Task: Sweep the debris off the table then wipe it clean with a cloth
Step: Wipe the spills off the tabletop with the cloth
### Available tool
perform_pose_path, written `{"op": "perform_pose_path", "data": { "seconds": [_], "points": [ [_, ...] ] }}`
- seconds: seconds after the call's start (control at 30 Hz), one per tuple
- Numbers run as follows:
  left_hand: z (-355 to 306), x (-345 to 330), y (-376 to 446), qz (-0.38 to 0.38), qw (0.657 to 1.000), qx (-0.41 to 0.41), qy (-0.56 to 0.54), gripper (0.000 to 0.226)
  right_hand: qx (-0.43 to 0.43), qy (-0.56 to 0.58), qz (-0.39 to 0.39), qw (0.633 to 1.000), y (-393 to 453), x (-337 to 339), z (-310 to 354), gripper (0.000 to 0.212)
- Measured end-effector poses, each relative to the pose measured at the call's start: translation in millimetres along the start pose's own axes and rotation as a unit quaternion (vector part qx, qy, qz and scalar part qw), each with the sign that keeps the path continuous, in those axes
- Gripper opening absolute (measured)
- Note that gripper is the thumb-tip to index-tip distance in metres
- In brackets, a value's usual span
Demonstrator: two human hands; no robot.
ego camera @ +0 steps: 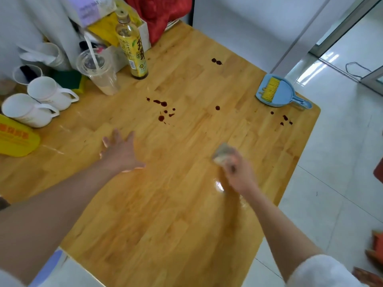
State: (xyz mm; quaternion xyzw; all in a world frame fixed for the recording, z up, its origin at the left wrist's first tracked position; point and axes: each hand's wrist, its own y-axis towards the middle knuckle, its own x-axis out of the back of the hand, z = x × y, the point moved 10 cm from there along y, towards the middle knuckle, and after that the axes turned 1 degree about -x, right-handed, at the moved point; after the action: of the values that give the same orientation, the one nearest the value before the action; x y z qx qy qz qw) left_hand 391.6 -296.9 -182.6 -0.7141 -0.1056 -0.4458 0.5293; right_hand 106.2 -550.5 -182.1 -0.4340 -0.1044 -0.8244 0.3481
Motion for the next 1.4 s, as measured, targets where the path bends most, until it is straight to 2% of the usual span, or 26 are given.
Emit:
{"op": "perform_pose_path", "data": {
  "seconds": [0.07, 0.1, 0.13, 0.17, 0.23, 0.27, 0.3, 0.33, 0.37, 0.4, 0.47, 0.5, 0.53, 0.6, 0.67, 0.73, 0.8, 0.87, 0.93, 1.0, 1.07, 1.1, 1.2, 1.27, 1.33, 1.4],
  "points": [
    [2.3, 2.8, 8.5, 0.022, 1.000, -0.003, -0.019, 0.126, -0.283, 0.074, -0.136, 0.947, 1.3, 39.1, -60.1, 0.011],
    [1.7, 2.2, 11.5, 0.034, 0.999, -0.007, -0.025, 0.128, -0.346, 0.091, -0.169, 0.918, -6.1, 38.2, -60.8, 0.014],
    [0.9, 2.6, 13.4, 0.040, 0.999, -0.009, -0.025, 0.129, -0.335, 0.082, -0.186, 0.920, -5.7, 29.3, -42.0, 0.017],
    [-0.8, 4.0, 13.7, 0.040, 0.999, -0.013, -0.022, 0.130, -0.272, 0.100, -0.173, 0.941, -3.2, 12.4, -8.4, 0.023],
    [-0.9, 4.8, 13.5, 0.039, 0.999, -0.015, -0.018, 0.131, -0.053, 0.047, -0.039, 0.997, -9.9, -49.3, 76.2, 0.026],
    [-0.3, 6.1, 14.4, 0.034, 0.999, -0.015, -0.016, 0.131, 0.080, -0.021, 0.065, 0.994, -27.8, -83.9, 121.0, 0.023],
    [0.7, 6.9, 15.4, 0.029, 0.999, -0.016, -0.010, 0.132, 0.189, -0.062, 0.163, 0.967, -45.7, -112.2, 144.8, 0.022],
    [1.2, 7.6, 17.1, 0.026, 0.999, -0.018, -0.005, 0.133, 0.257, -0.069, 0.226, 0.937, -53.0, -121.9, 153.9, 0.021],
    [0.6, 7.0, 17.9, 0.024, 0.999, -0.020, -0.001, 0.133, 0.261, -0.046, 0.248, 0.932, -44.7, -113.5, 148.9, 0.018],
    [1.2, 6.3, 19.0, 0.024, 0.999, -0.021, 0.002, 0.133, 0.228, -0.021, 0.235, 0.945, -24.4, -95.5, 136.8, 0.017],
    [0.9, 3.6, 20.6, 0.026, 0.999, -0.021, 0.005, 0.133, 0.022, 0.039, 0.112, 0.993, 30.2, -34.8, 72.1, 0.018],
    [2.5, 2.8, 22.3, 0.025, 0.999, -0.019, 0.004, 0.133, -0.123, 0.088, 0.022, 0.988, 46.9, -3.8, 27.9, 0.019],
    [3.1, 2.7, 23.8, 0.024, 1.000, -0.019, 0.002, 0.134, -0.252, 0.126, -0.073, 0.957, 47.0, 21.8, -7.9, 0.018],
    [2.6, 2.2, 25.1, 0.025, 0.999, -0.019, -0.005, 0.133, -0.332, 0.052, -0.191, 0.922, 33.1, 32.9, -14.9, 0.013],
    [2.9, 1.1, 25.6, 0.030, 0.999, -0.020, -0.011, 0.132, -0.223, 0.044, -0.169, 0.959, 31.5, -14.7, 41.6, 0.020],
    [3.1, 1.8, 25.3, 0.025, 0.999, -0.022, -0.005, 0.133, -0.010, 0.031, 0.007, 0.999, 16.0, -88.2, 127.6, 0.032],
    [2.4, 3.4, 24.2, 0.024, 0.999, -0.026, 0.009, 0.134, 0.198, -0.033, 0.183, 0.962, -18.3, -130.6, 188.1, 0.029],
    [2.7, 2.1, 22.7, 0.025, 0.999, -0.029, 0.016, 0.133, 0.236, -0.049, 0.259, 0.935, -9.8, -121.0, 185.1, 0.023],
    [2.6, 2.7, 24.4, 0.016, 0.999, -0.037, 0.024, 0.133, 0.151, -0.069, 0.214, 0.963, 39.9, -86.0, 138.7, 0.021],
    [4.0, 2.2, 25.2, 0.018, 0.999, -0.042, 0.028, 0.133, -0.042, -0.073, 0.024, 0.996, 85.7, -22.5, 79.9, 0.021],
    [3.7, 2.4, 24.4, 0.018, 0.998, -0.046, 0.037, 0.134, -0.153, -0.062, -0.128, 0.978, 82.8, 1.4, 58.5, 0.015],
    [2.9, 2.3, 23.5, 0.019, 0.998, -0.047, 0.043, 0.133, -0.144, -0.058, -0.141, 0.978, 76.1, -11.7, 73.3, 0.012],
    [3.3, 3.2, 21.6, 0.024, 0.997, -0.050, 0.058, 0.130, 0.015, -0.014, 0.034, 0.999, 47.3, -99.4, 158.2, 0.028],
    [7.9, 9.7, 19.6, 0.029, 0.996, -0.065, 0.057, 0.121, 0.159, -0.073, 0.184, 0.967, 20.6, -132.5, 202.1, 0.021],
    [21.7, 27.0, 20.8, 0.013, 0.996, -0.080, 0.045, 0.109, 0.179, -0.060, 0.305, 0.934, 23.1, -126.1, 201.6, 0.023],
    [43.3, 47.3, 29.1, -0.017, 0.997, -0.070, 0.041, 0.105, 0.108, -0.056, 0.273, 0.954, 61.0, -91.2, 170.8, 0.018]
  ]
}}
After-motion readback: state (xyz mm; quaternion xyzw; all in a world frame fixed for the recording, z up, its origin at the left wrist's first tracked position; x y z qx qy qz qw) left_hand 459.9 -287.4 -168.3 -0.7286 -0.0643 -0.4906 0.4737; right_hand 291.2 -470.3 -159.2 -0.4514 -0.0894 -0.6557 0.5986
